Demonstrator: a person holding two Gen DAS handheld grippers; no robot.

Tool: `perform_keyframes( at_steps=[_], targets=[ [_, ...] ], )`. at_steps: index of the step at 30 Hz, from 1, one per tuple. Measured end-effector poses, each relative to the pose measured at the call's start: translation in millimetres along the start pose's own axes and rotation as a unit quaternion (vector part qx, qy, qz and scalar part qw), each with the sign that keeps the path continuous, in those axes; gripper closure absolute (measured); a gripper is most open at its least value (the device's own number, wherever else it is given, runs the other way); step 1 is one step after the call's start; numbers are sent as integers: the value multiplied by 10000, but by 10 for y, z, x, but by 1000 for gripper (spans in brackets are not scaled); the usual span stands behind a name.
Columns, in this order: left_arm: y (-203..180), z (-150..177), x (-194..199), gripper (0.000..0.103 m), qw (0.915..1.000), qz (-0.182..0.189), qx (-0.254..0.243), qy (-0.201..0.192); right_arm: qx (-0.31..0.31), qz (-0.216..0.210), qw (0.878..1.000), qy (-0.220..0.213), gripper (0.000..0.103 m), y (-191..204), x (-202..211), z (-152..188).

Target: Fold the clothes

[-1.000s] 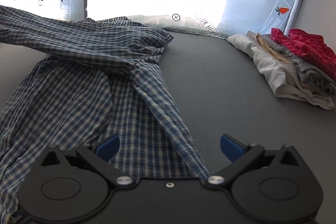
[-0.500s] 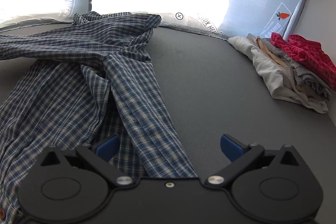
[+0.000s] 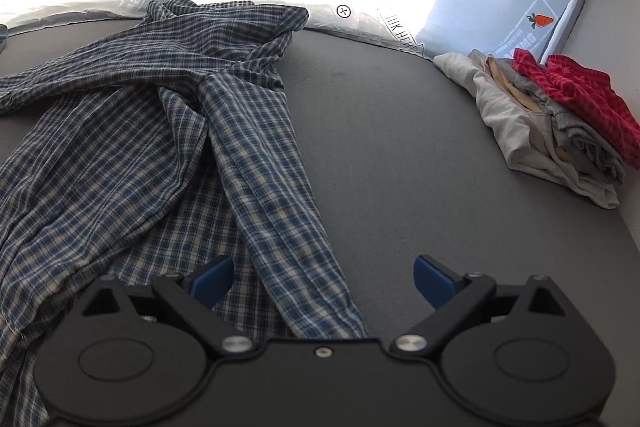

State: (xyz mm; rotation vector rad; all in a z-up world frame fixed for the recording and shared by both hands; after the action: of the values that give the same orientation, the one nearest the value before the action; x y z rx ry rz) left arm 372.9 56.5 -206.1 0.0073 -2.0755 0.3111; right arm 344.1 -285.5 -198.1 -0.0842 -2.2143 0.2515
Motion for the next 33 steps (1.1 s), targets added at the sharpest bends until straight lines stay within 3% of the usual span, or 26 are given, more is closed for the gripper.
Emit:
perform_keyframes(
  at_steps=[4,5,6,13,14,16,17,21,29,31,33],
  targets=[
    [-425,492,50,50,9966,3,-800,183,149,-205,9996,104,24,-73,77,181],
    [-502,594,60,45,9953,-20,-941,208,193,-243,9994,121,27,-96,101,235],
    [-552,689,64,39,9946,-70,-1009,220,230,-275,9993,127,30,-123,125,288],
    [-558,1129,192,30,9950,-358,-908,204,7,-525,9984,210,39,-426,307,659],
    [-552,1168,207,28,9950,-395,-900,190,-73,-561,9982,200,41,-472,331,698],
    [-559,1246,241,26,9944,-491,-916,195,-306,-694,9969,206,70,-555,375,751],
    [-566,1278,254,25,9940,-531,-932,217,-432,-770,9959,221,74,-595,394,775],
    [-583,1394,290,16,9922,-636,-1038,265,-829,-1045,9907,262,80,-718,471,872],
    [-562,1480,299,7,9919,-689,-1021,305,-986,-1203,9878,34,81,-782,674,957],
    [-569,1482,283,3,9916,-702,-1033,351,-986,-1337,9861,-85,98,-791,745,958],
    [-577,1480,269,0,9913,-712,-1041,374,-978,-1543,9830,-205,101,-783,813,953]
  ],
)
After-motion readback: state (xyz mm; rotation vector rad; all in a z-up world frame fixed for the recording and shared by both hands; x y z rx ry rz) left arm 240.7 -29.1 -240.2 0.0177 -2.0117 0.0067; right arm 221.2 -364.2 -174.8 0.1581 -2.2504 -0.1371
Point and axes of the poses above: each gripper's, at about its wrist camera, not at the fingertips, and x roughly against the way its jaws point, y to its left, z to its underside, the point moved 3 cm from there along -x, roughly the way its jaws point, and after that the axes turned 6 degrees about y, right-handed, at the moved point
